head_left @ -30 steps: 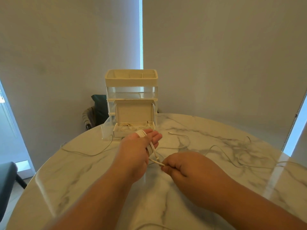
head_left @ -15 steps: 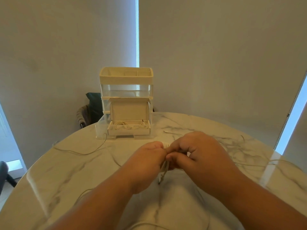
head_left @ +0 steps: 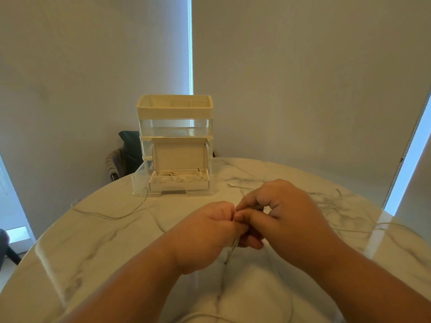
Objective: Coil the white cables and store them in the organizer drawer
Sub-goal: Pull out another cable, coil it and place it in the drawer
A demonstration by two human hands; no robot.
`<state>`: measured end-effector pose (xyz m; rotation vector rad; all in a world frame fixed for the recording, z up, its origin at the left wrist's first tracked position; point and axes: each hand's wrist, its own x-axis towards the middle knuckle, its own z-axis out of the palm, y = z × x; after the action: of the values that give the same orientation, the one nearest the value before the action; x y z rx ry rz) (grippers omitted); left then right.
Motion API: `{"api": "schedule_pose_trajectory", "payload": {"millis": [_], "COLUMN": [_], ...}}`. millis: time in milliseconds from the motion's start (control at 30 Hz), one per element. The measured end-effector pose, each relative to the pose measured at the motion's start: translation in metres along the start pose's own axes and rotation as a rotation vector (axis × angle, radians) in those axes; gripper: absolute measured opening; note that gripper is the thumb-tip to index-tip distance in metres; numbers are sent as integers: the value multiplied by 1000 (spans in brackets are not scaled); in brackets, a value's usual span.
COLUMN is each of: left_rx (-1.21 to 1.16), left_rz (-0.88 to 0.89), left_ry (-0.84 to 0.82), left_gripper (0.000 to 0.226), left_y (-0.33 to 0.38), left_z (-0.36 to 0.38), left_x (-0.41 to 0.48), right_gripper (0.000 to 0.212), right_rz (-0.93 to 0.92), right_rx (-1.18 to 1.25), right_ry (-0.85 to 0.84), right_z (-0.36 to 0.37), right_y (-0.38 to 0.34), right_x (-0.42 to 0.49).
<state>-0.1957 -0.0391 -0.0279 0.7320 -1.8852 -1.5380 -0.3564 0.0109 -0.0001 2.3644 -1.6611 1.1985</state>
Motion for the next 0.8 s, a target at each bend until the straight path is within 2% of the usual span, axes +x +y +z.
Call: {"api": "schedule_pose_trajectory", "payload": {"millis": [100, 167, 233, 300, 367, 433, 500, 567, 633, 667, 800], "left_rx": [-41, -154, -310, -485, -607, -648, -668, -690, -682, -662, -625], "left_rz": [-1, -7, -4, 20, 34, 48, 66, 72, 71, 66, 53], "left_ry": [-21, -31, -51, -107, -166, -195, -229, -264, -266, -254, -247], "left_gripper": [22, 19, 17, 22, 26, 29, 30, 30, 29, 29, 28], "left_y": [0, 3, 6, 10, 13, 15, 15, 15, 14, 14, 11], "left_z": [-1, -2, -5, -8, -11, -14, -15, -16, -15, -15, -15], "left_x": [-3, -6, -8, -10, -13, -14, -15, -15, -15, -14, -14], "right_gripper": [3, 4, 11, 30, 38, 52, 57, 41, 11, 8, 26], "right_rz": [97, 167, 268, 390, 430, 396, 383, 378, 389, 382, 308], "right_rx": [124, 245, 622, 1156, 1399, 1382, 1359, 1355, 1272, 1204, 990], "right_ry": [-10, -33, -79, -173, -338, -441, -451, -420, -338, -306, -280], "right_z": [2, 3, 4, 9, 17, 25, 26, 25, 25, 26, 25], "right_y": [2, 10, 18, 23, 20, 16, 13, 10, 8, 8, 10], "right_x": [-2, 0, 2, 3, 1, -2, -3, -2, -2, -2, -2]}}
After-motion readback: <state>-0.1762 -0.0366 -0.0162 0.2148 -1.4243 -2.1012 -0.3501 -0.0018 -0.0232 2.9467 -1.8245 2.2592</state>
